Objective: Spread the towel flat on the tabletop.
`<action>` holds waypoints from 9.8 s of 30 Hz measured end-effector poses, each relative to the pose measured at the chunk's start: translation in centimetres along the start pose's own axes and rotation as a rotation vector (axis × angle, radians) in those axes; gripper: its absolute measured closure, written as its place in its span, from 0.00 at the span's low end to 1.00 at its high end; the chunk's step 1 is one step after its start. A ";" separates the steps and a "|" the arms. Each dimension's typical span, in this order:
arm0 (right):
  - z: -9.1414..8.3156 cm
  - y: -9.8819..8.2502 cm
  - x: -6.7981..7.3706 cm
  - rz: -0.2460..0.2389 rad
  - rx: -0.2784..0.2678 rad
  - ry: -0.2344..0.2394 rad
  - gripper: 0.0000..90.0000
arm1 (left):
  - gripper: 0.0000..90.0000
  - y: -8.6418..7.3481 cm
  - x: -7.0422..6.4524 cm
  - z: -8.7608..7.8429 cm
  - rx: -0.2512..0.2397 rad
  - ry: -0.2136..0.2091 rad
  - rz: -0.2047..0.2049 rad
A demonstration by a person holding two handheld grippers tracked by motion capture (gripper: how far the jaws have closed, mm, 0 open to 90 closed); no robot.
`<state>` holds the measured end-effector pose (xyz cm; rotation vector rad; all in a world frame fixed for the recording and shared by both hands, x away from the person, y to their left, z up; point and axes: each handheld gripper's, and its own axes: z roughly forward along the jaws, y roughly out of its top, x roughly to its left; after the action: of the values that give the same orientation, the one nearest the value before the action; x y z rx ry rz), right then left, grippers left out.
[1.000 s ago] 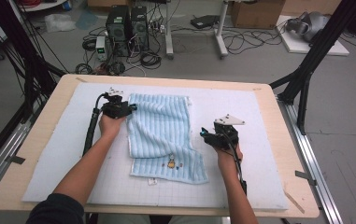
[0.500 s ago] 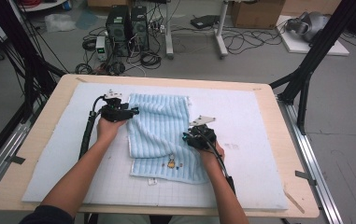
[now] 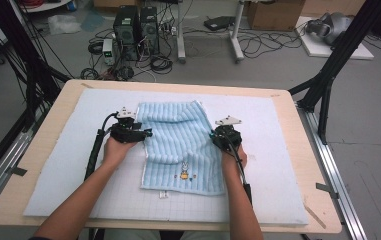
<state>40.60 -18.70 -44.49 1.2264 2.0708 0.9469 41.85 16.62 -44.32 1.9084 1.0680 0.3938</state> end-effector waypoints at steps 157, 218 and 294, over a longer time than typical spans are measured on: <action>-9.4 -5.2 7.4 -0.142 0.170 0.378 0.96 | 0.95 -9.5 -6.4 -11.9 0.130 -0.229 0.227; 4.2 3.7 1.4 -0.039 0.112 0.156 0.94 | 0.46 -4.5 1.4 -7.8 -0.097 -0.126 -0.029; 4.1 3.5 0.1 0.024 0.125 -0.080 0.79 | 0.69 2.7 3.8 0.8 -0.034 0.049 -0.023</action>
<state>45.44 -16.23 -44.17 1.3337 2.0828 0.7756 46.00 18.56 -43.08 1.8640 1.1074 0.4450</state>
